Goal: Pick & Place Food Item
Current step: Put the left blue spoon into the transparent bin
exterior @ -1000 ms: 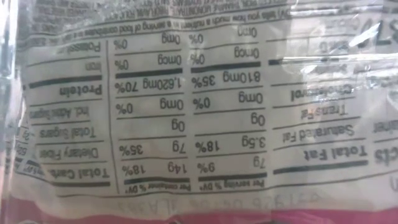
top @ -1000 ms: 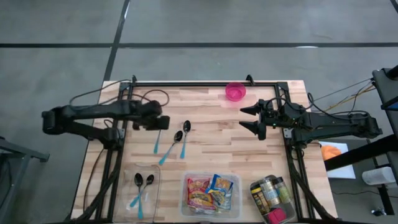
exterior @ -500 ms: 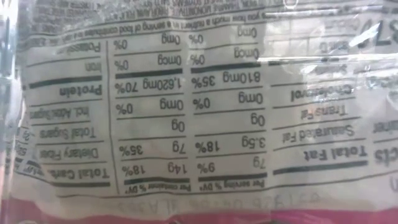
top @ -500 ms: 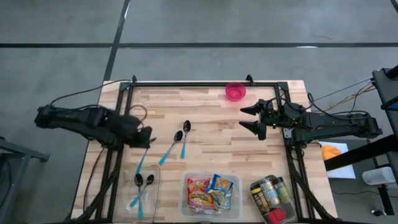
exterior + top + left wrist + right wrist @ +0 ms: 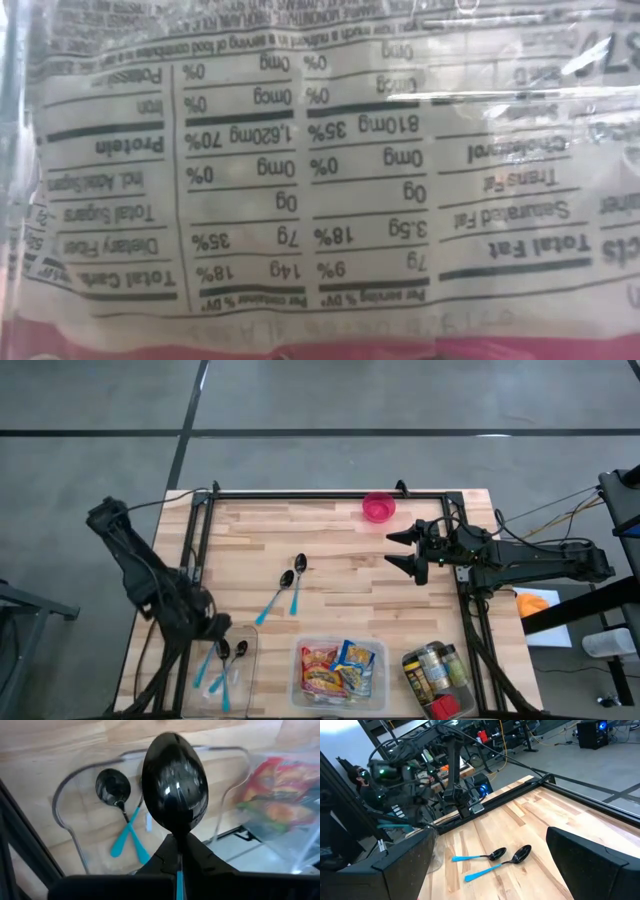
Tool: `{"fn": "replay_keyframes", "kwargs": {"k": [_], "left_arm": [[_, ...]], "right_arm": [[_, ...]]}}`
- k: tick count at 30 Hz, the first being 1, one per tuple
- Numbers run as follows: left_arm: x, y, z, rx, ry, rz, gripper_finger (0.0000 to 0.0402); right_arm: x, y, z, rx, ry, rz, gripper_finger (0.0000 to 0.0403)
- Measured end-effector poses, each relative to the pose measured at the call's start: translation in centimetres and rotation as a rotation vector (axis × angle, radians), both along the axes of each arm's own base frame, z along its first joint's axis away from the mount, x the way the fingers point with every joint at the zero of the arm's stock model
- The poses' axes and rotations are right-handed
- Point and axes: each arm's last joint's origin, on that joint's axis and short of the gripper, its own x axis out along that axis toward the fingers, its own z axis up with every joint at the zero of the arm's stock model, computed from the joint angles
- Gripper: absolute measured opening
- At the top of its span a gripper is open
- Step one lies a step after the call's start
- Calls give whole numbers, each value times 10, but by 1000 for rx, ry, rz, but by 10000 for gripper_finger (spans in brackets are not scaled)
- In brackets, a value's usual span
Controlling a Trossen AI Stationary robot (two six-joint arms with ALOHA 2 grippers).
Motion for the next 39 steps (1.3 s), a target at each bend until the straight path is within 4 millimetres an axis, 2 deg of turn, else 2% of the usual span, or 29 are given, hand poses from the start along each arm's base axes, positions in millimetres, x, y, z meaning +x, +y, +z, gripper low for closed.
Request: {"fn": "replay_keyframes", "kwargs": {"k": [5,9,22,31,34,39], "left_arm": [[0,-22,-11,32,13,-37,0],[1,-33,-22,78,51,-74,3],[16,-55,-63,284,155,-153,1],[20,-60,-72,297,165,-153,1],[20,-60,-72,295,165,-148,15],[20,-60,-71,297,151,-140,80]], "right_arm": [[0,0,0,0,0,0,381],[0,0,0,0,0,0,381],[0,0,0,0,0,0,381],[0,0,0,0,0,0,381],[0,0,0,0,0,0,381],[0,0,0,0,0,0,381]]}}
